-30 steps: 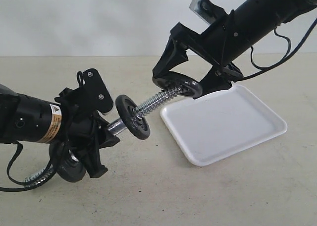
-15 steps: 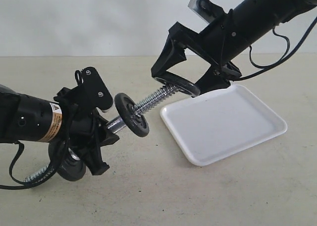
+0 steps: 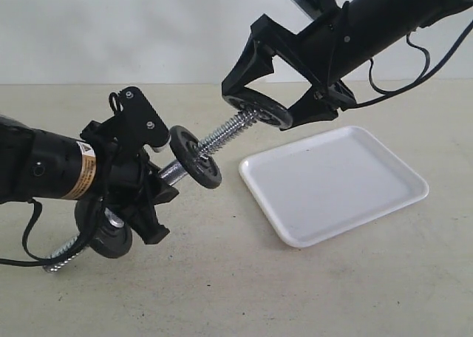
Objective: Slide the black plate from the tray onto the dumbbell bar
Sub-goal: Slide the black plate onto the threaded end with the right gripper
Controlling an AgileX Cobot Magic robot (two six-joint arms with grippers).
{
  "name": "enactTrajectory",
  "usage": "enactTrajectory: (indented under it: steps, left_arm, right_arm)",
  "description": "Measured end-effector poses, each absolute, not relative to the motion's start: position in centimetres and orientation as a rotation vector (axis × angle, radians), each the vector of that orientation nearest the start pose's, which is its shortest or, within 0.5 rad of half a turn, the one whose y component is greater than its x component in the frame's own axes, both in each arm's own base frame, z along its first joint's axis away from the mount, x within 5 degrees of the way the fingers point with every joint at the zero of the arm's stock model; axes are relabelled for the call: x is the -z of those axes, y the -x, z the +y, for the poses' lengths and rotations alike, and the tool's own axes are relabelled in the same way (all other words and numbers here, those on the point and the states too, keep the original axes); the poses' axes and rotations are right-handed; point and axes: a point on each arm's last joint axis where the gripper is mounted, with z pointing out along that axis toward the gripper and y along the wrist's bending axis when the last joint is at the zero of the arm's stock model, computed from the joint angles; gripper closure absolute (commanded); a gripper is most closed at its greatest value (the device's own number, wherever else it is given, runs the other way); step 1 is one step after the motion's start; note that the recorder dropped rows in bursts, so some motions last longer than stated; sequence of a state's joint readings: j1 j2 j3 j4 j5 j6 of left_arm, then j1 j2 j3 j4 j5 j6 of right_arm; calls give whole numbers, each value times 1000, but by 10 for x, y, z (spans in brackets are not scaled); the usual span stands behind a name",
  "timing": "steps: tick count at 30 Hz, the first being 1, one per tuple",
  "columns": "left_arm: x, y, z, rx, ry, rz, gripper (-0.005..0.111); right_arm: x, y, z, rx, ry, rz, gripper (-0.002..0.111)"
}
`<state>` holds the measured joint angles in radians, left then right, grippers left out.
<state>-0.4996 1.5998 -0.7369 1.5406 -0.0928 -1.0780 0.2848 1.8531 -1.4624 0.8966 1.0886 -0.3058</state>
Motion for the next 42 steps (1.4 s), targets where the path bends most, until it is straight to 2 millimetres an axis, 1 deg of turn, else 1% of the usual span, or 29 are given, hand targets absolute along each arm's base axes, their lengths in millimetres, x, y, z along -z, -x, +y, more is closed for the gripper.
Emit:
enactTrajectory:
  steps: [4, 11, 20, 22, 23, 25, 32, 39, 40, 42]
  left_arm:
    - [-184, -267, -155, 138, -1091, 2061, 102]
    - [-190, -277, -159, 151, -1010, 2076, 102]
    - [-197, -282, -161, 164, -947, 2079, 102]
    - [-199, -284, -162, 185, -917, 2082, 102]
    - [-203, -285, -165, 209, -917, 2068, 102]
    - [-210, -285, -169, 243, -909, 2044, 102]
    - [-211, -285, -170, 254, -898, 2044, 102]
    - [-212, -285, -170, 259, -900, 2043, 102]
    - [-212, -285, -170, 259, -900, 2043, 102]
    - [-211, -285, -170, 258, -902, 2042, 102]
  right_arm:
    - [-271, -356, 169, -1203, 282, 2681, 108]
    - [-277, -362, 170, -1235, 191, 2599, 108]
    - [-283, -366, 172, -1283, 122, 2534, 108]
    - [-283, -363, 182, -1287, 157, 2526, 108]
    - [-282, -356, 194, -1295, 210, 2539, 108]
    - [-279, -351, 203, -1304, 256, 2555, 108]
    - [-277, -351, 204, -1293, 264, 2555, 108]
    - [-277, -351, 204, -1263, 344, 2533, 108]
    - [-277, -351, 203, -1259, 355, 2529, 107]
    - [-277, -351, 203, -1248, 391, 2517, 99]
